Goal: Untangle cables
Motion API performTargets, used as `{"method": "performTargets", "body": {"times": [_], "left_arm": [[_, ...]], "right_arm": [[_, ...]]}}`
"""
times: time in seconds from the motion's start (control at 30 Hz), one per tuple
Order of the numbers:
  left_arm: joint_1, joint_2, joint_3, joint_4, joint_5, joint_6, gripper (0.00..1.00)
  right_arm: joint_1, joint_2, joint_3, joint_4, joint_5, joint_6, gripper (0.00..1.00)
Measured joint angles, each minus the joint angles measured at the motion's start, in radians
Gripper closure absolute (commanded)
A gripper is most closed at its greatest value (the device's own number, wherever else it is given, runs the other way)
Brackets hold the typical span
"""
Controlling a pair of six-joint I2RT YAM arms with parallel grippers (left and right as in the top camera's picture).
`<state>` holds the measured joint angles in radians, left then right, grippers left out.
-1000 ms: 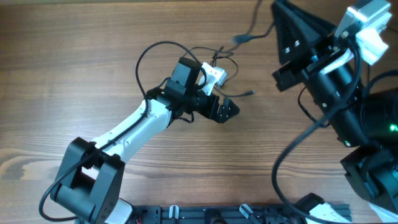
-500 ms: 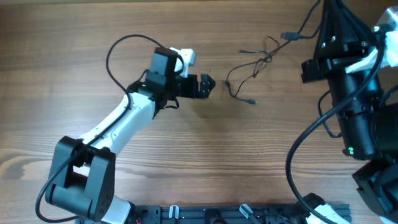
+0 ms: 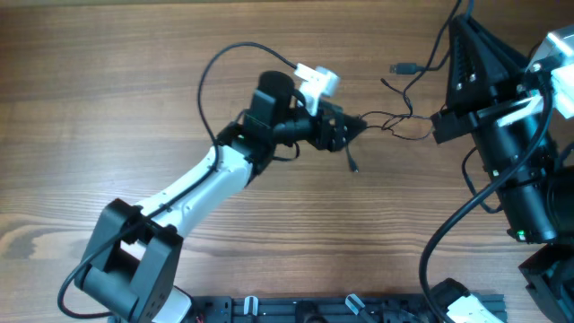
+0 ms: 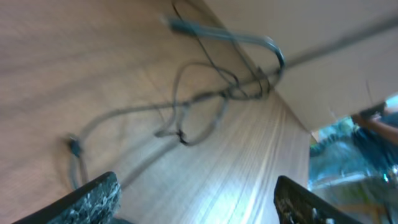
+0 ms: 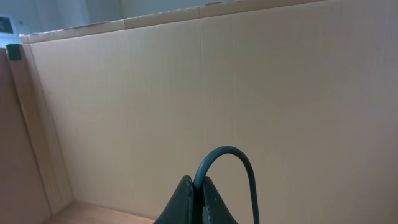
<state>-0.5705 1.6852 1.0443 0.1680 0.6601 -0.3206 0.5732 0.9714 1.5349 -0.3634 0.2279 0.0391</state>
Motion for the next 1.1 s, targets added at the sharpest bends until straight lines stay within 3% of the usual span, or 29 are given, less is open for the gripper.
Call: {"method": "performTargets", "body": {"times": [0.13,0.2,0.37,0.57,0.67,0.8,0.87,0.9,0.93,1.1], "left_arm": [[-0.066,0.000,0.000,-0.108,-0.040,0.090,0.18],[-0.080,0.000,0.000,-0.115,-0.098,0.114,0.08],[-0.123,0.033,0.000,-0.054,-0.256,0.167,0.05],[-0.135,0.095,0.000,0.043,-0.298,0.212,0.10],[-0.135,0.099,0.000,0.101,-0.304,0.214,0.05],[-0.145,0.106,0.000,0.179,-0.309,0.190,0.18],[-0.164,0.114,0.000,0.208,-0.312,0.185,0.13],[-0.175,0.120,0.000,0.219,-0.312,0.184,0.05],[-0.187,0.126,0.000,0.226,-0.313,0.180,0.05],[-0.207,0.135,0.000,0.273,-0.314,0.164,0.45]], "right_arm": [[0.000,0.000,0.000,0.004,0.000,0.000,0.96],[0.000,0.001,0.000,0.004,0.000,0.000,0.96],[0.000,0.018,0.000,0.004,-0.030,0.012,0.96],[0.000,0.020,0.000,0.004,-0.067,0.028,0.96],[0.000,0.020,0.000,0.003,-0.072,0.047,0.96],[0.000,0.020,0.000,-0.004,-0.072,0.055,0.96],[0.000,0.020,0.000,-0.010,-0.074,0.066,0.96],[0.000,0.020,0.000,-0.016,-0.075,0.071,0.96],[0.000,0.021,0.000,-0.019,-0.075,0.073,0.96],[0.000,0.023,0.000,-0.026,-0.085,0.080,0.96]]}}
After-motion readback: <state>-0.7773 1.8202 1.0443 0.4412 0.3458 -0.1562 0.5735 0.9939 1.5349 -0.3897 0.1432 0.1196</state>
